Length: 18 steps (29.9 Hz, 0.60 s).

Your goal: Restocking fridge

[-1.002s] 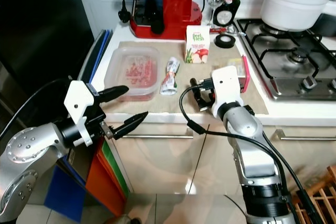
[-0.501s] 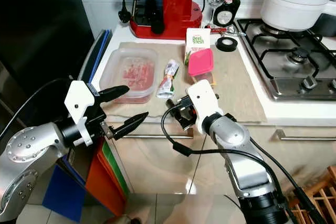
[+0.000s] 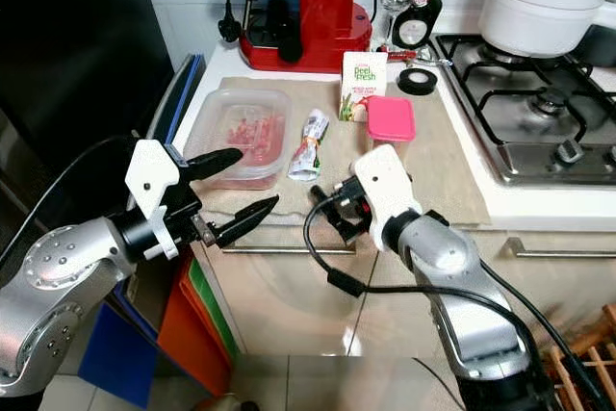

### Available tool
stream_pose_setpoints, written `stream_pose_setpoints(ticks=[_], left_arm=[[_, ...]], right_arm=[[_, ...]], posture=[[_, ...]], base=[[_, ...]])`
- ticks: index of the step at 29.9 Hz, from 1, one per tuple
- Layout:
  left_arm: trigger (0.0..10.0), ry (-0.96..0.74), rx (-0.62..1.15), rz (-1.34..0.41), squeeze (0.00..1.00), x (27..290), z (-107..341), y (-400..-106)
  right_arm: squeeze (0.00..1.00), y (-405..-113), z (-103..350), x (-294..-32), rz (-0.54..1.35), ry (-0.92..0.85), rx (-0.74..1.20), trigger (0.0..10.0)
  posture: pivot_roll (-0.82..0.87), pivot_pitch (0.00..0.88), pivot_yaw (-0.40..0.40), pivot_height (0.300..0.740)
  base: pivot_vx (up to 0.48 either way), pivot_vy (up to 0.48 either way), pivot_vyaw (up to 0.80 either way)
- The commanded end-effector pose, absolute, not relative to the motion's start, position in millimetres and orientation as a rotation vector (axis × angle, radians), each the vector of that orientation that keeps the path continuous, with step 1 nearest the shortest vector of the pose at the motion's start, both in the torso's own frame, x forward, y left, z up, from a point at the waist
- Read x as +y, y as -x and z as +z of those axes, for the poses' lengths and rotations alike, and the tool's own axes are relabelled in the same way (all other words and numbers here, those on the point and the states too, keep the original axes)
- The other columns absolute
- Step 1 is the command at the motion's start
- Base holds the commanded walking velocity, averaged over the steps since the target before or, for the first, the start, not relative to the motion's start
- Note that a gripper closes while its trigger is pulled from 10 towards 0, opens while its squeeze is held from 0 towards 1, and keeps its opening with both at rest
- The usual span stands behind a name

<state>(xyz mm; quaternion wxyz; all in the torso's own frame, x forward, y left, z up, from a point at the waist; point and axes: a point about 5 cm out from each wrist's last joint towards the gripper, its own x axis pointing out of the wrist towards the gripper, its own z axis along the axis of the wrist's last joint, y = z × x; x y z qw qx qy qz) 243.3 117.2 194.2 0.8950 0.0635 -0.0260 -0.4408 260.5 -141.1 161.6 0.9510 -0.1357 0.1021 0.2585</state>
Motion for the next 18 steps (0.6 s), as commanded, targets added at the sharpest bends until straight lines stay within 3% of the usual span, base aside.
stream_pose_setpoints(ticks=[1,14,18], left_arm=[[10.0,-0.143,-0.052,-0.934,0.0,114,194,-246],[10.0,-0.146,-0.062,-0.913,0.0,116,195,-245],[10.0,-0.148,-0.063,-0.906,0.0,117,196,-245]], right_arm=[[0.0,-257,171,-141,0.538,0.26,0.177,10.0],[0.0,-259,227,-145,0.576,0.195,0.002,10.0],[0.0,-270,249,-146,0.481,0.131,-0.118,10.0]], posture=[[-0.01,0.02,0.091,0.74],[0.01,0.017,0.063,0.74],[0.02,0.017,0.06,0.74]], base=[[0.0,0.0,0.0],[0.0,0.0,0.0],[0.0,0.0,0.0]])
